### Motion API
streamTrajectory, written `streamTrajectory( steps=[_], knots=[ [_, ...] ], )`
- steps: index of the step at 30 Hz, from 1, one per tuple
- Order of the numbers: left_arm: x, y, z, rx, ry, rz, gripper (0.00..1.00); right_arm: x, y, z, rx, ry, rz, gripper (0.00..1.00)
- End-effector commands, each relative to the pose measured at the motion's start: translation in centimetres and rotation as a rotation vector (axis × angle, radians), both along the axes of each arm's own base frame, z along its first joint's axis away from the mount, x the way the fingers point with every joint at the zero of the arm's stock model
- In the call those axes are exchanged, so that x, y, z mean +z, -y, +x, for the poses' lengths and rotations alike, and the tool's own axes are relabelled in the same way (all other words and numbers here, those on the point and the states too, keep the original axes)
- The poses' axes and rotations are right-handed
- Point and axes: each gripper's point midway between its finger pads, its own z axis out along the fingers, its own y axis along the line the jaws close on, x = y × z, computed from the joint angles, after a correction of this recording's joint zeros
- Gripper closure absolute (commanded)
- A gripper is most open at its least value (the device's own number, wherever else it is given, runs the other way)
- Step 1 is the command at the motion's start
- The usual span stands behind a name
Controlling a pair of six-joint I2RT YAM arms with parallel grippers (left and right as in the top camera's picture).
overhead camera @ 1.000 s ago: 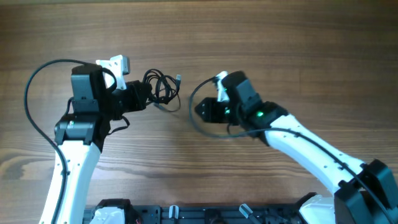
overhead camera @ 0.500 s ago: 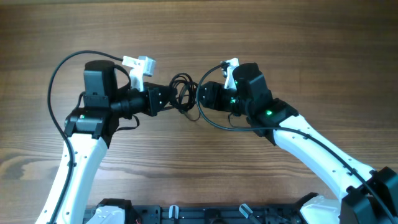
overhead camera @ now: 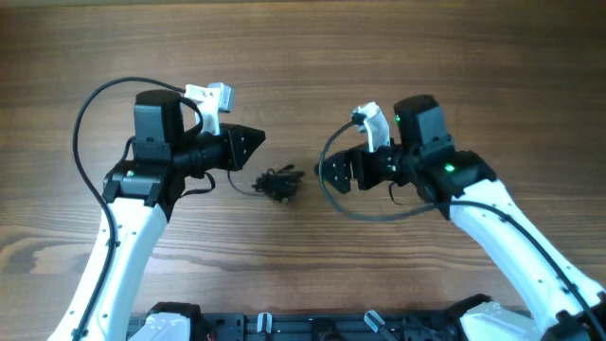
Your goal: Untangle cables
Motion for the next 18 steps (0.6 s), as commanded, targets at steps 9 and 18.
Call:
streamTrajectory(
  steps=[9, 18],
  knots=[
    [-4.9, -2.0, -1.0, 0.332, -0.462, -0.053, 0.00, -4.1, 1.9, 1.9, -0.164, -0.096, -0.134, 0.00],
    [-13.2, -5.5, -9.7, 0.832, -0.899, 0.333, 0.30, -4.5, 2.8, 2.6, -0.267, -0.127, -0.156, 0.00]
  ],
)
